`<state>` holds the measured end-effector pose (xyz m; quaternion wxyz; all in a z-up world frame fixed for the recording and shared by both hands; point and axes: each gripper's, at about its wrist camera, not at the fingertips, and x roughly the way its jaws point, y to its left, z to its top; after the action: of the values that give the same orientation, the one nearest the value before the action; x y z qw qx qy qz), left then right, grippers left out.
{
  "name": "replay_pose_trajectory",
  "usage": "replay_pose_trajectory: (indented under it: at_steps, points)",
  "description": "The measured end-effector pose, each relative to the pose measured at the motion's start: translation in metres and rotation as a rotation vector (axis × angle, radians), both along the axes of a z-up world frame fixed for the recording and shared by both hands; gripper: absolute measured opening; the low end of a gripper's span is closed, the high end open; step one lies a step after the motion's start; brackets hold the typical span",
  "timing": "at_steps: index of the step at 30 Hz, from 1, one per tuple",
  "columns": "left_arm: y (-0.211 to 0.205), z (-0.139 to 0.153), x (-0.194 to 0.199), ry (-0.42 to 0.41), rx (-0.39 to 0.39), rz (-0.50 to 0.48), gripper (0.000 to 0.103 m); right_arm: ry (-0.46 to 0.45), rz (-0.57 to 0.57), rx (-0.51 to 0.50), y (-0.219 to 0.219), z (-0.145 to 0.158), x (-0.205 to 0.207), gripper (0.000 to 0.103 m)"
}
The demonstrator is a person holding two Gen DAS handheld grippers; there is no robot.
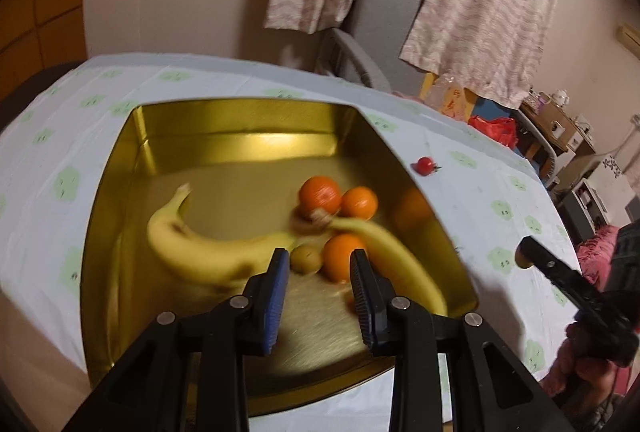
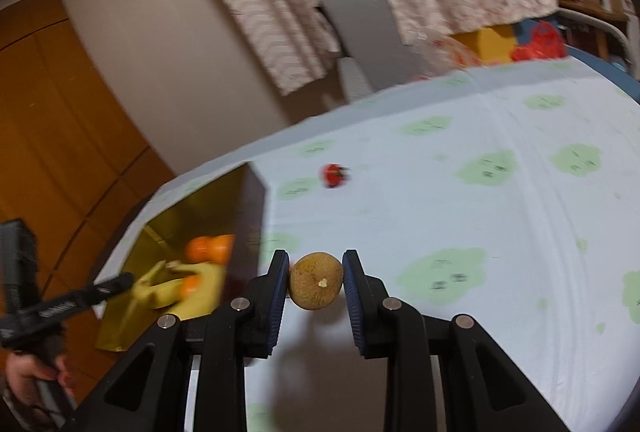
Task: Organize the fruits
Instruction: 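Lower the tomato and brown fruit into the gold tray and open both tools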
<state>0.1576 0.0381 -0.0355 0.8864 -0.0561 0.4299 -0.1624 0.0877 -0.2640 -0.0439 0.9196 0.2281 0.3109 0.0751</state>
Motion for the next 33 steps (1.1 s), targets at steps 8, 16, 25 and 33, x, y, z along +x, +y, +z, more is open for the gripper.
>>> replay_pose_trajectory:
  at_steps: [8,16,25,33]
  points:
    - [0.019,-0.011,-0.013,0.002,0.042,0.024,0.032,-0.023,0.178,-0.055,0.072,0.02,0.005,0.028]
    - [0.024,-0.014,-0.027,-0.038,0.124,0.011,0.034,-0.005,0.286,-0.11,0.119,0.02,0.015,0.028]
    - [0.035,-0.008,-0.033,-0.093,0.202,0.071,0.064,0.04,0.348,-0.155,0.149,0.01,0.028,0.028]
    - [0.05,0.002,-0.041,-0.145,0.231,0.145,0.081,0.071,0.399,-0.17,0.173,0.003,0.04,0.028]
